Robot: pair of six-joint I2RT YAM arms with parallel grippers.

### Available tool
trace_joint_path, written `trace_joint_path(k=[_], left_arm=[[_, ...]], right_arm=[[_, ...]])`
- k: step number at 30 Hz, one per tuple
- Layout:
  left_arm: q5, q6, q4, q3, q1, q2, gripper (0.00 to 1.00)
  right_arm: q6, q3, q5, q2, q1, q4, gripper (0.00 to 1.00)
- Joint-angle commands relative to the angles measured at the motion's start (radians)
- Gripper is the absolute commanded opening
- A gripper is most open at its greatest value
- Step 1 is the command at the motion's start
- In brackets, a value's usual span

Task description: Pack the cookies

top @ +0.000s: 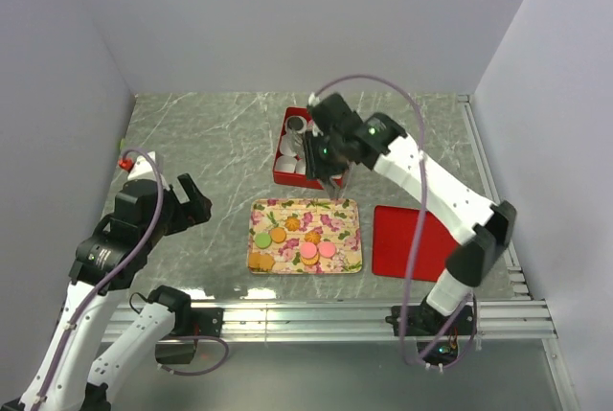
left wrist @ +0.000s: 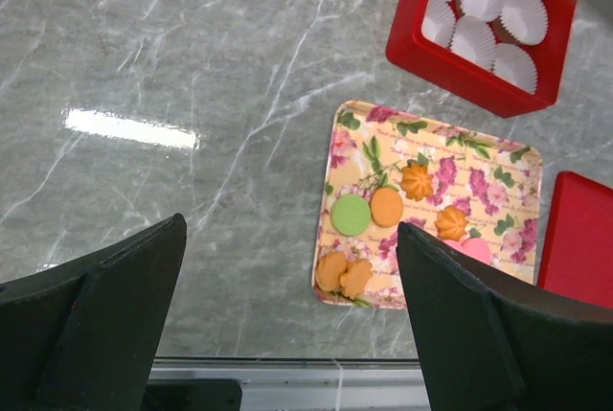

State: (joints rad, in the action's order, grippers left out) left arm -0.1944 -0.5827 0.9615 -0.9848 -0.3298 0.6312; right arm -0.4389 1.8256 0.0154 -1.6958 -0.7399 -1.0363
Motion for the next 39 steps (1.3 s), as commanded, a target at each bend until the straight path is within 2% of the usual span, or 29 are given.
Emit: trace_joint_path(k=[1, 8, 14, 18, 29, 39], left_arm=[[0.027, 0.024, -0.037, 0.003, 0.006, -0.028, 0.97], [0.055, 0.026, -0.044, 0.014, 0.009, -0.068, 0.98], [0.053, 0.024, -0.043, 0.015, 0.015, -0.07, 0.97], [0.058, 0.026, -0.044, 0.018, 0.015, -0.087, 0.98], [0.064, 0.024, -0.044, 0.021, 0.017, -0.117, 0.98], [0.067, 0.024, -0.044, 0.023, 0.02, -0.128, 0.98]], right_arm=[[-0.073, -0.135, -0.074, 0.123, -0.074, -0.008, 0.4], [-0.239, -0.397, -0.109, 0.303, -0.26, -0.021, 0.5], [-0.343, -0.515, -0.118, 0.352, -0.383, -0.03, 0.53], [-0.388, -0.539, -0.126, 0.352, -0.452, -0.06, 0.54], [-0.486, -0.627, -0.14, 0.389, -0.536, -0.134, 0.56], [-0.508, -0.658, -0.13, 0.341, -0.573, -0.079, 0.57]])
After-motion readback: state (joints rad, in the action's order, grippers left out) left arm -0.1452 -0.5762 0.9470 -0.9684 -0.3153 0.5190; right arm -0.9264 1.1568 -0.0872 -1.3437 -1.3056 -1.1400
